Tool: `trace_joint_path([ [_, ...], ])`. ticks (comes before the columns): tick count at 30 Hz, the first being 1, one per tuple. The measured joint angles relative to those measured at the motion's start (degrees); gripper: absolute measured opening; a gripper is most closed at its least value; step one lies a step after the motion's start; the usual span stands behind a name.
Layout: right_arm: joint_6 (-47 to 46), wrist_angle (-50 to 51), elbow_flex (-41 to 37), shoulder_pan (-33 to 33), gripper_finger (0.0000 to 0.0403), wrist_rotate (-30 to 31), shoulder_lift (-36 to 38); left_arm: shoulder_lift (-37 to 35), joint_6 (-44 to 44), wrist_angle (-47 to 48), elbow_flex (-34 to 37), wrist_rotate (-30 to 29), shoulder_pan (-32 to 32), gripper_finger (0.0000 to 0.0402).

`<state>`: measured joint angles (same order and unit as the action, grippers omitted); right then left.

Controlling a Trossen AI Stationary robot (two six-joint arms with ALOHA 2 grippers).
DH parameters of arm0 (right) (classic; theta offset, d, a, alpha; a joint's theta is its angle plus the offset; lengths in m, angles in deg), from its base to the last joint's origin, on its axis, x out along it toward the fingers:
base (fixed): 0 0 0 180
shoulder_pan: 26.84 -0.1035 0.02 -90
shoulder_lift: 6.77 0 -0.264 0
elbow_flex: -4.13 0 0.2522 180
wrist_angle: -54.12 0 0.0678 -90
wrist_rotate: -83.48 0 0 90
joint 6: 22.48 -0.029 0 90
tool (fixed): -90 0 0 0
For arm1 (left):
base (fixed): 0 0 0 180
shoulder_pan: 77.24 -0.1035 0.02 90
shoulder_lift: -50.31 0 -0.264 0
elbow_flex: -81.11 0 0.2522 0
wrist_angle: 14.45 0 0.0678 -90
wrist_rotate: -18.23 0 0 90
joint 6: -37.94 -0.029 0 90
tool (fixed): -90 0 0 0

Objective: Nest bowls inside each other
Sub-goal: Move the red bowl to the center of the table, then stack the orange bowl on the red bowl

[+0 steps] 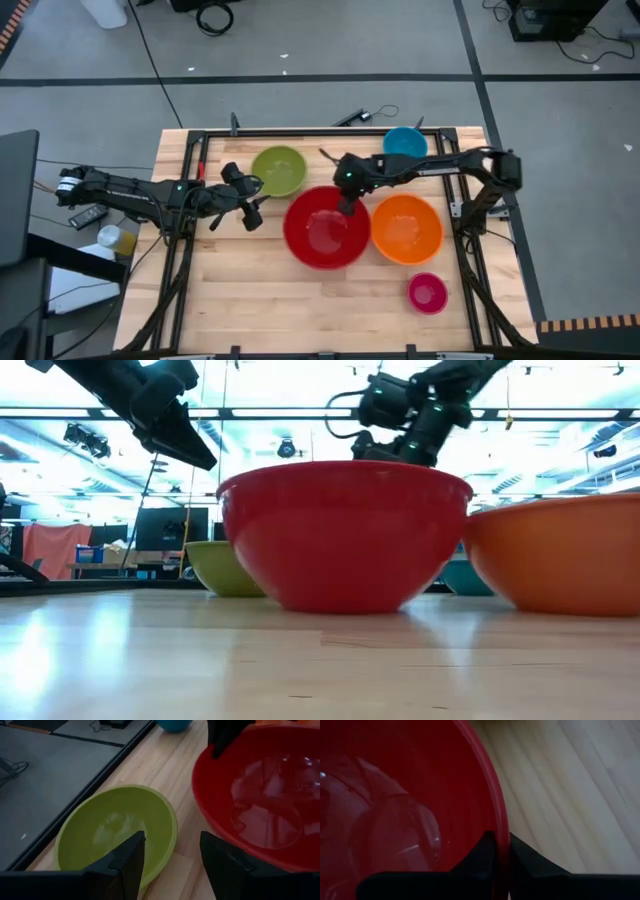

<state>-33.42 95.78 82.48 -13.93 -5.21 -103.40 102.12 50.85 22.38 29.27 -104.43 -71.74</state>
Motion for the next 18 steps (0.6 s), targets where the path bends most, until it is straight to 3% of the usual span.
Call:
trace_joint_path([
  [5, 0.5, -0.4, -5.5, 0.5, 0.0055, 3.3, 5.8, 0.0, -0.7, -0.1, 0.0, 0.0, -0.1, 0.0194],
  [14, 0.9, 4.3, -5.6, 0.5, 0.0121, 7.3, 16.1, 0.0, -1.5, -0.6, 0.0, 0.0, -0.9, 0.0194],
  [18, -1.0, 15.2, -5.5, -0.2, 0.0157, 6.3, 21.6, 0.0, -1.1, -0.6, 0.0, 0.0, -0.9, 0.0194],
])
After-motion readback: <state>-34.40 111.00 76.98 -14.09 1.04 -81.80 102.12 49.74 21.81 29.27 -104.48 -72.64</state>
